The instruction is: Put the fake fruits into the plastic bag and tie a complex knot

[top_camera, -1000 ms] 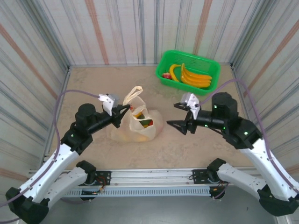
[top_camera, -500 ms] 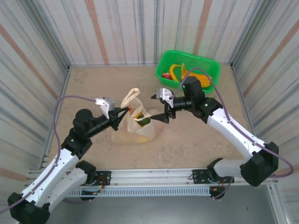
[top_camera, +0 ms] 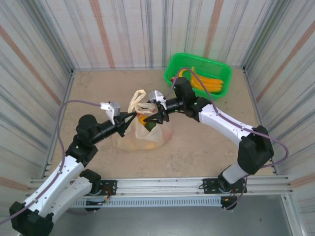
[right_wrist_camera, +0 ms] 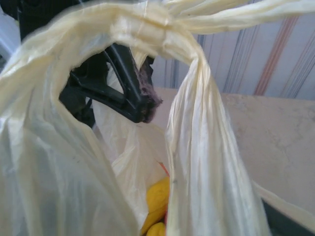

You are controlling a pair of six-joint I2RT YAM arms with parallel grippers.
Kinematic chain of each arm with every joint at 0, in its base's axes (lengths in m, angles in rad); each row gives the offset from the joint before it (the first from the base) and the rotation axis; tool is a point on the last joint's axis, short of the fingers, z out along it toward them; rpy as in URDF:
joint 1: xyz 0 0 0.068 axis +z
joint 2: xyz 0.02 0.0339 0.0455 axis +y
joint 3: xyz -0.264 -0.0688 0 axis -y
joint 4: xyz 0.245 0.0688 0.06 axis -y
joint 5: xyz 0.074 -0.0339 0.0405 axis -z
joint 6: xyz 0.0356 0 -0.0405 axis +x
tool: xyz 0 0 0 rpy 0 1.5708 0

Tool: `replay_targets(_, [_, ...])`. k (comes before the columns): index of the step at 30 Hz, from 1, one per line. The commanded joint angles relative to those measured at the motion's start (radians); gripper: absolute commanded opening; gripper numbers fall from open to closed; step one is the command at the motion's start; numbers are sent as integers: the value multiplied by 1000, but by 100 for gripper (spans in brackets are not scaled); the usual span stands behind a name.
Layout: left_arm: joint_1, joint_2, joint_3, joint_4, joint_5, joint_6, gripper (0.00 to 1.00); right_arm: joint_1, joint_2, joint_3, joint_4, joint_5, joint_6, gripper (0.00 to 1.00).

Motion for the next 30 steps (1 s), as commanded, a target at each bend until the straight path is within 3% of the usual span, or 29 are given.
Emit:
replay_targets(1, [11, -3, 3, 23, 25, 2, 0, -22, -15, 13, 90, -5, 83, 20])
replay_targets(2, [12, -3, 6, 18, 20, 3, 0, -25, -28, -4, 107, -1, 94, 4])
replay_targets(3, [13, -1, 12, 9, 16, 4, 0, -27, -49, -24, 124, 4, 101, 0])
replay_targets(8, [13, 62, 83, -58, 66, 9, 0, 5, -164, -135, 190, 87, 81, 0])
replay_targets(12, [14, 227, 246, -221, 282, 34, 0, 69, -192, -139, 131, 293, -16, 0])
replay_targets(15, [15, 318, 333, -307, 365, 36, 6, 80, -183, -130, 151, 423, 32, 0])
replay_targets(18, [14, 301, 303, -224, 368, -4, 8, 97, -185, -136, 151, 517, 22, 0])
replay_targets(23, [13, 249, 262, -173, 318, -10, 10, 103, -190, -143, 124, 518, 24, 0])
replay_targets(26, [15, 254, 272, -226, 258, 7, 6, 99, -212, -150, 107, 459, 12, 25])
replay_targets(28, [23, 254, 271, -246, 230, 13, 4, 75, -246, -161, 85, 346, 9, 46])
replay_targets(30, [48, 249, 261, -244, 220, 0, 2, 29, -286, -148, 6, 156, 6, 66])
